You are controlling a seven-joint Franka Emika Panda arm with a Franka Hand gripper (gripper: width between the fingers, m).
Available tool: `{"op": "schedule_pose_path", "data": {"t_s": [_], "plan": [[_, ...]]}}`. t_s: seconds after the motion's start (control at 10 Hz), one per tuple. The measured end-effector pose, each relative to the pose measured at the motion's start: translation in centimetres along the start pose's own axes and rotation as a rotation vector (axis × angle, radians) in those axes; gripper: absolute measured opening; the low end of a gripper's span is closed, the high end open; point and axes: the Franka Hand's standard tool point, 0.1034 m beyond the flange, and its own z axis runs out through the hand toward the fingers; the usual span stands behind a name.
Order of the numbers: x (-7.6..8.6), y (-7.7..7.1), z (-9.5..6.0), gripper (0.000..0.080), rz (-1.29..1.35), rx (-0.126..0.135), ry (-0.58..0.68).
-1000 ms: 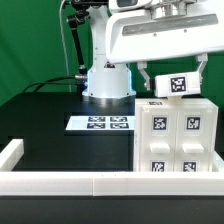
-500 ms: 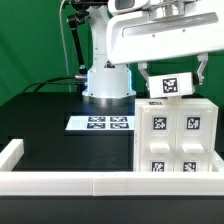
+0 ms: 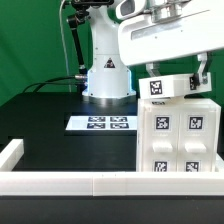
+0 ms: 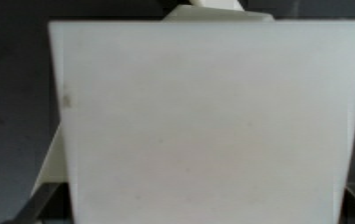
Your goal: Assemble cabinet
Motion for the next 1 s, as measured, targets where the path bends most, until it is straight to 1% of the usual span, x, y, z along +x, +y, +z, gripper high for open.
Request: {"op": "schedule_pose_path", "data": {"t_s": [0.2, 0.7, 1.0], "plan": [[-0.08, -0.20, 0.03, 0.0561, 0.148, 0.010, 0.000], [-0.38, -0.68, 0.09, 0.0561, 0.361, 0.021, -0.008], [-0.39, -0.78, 0.10, 0.0561, 0.639, 0.056, -0.026]]}}
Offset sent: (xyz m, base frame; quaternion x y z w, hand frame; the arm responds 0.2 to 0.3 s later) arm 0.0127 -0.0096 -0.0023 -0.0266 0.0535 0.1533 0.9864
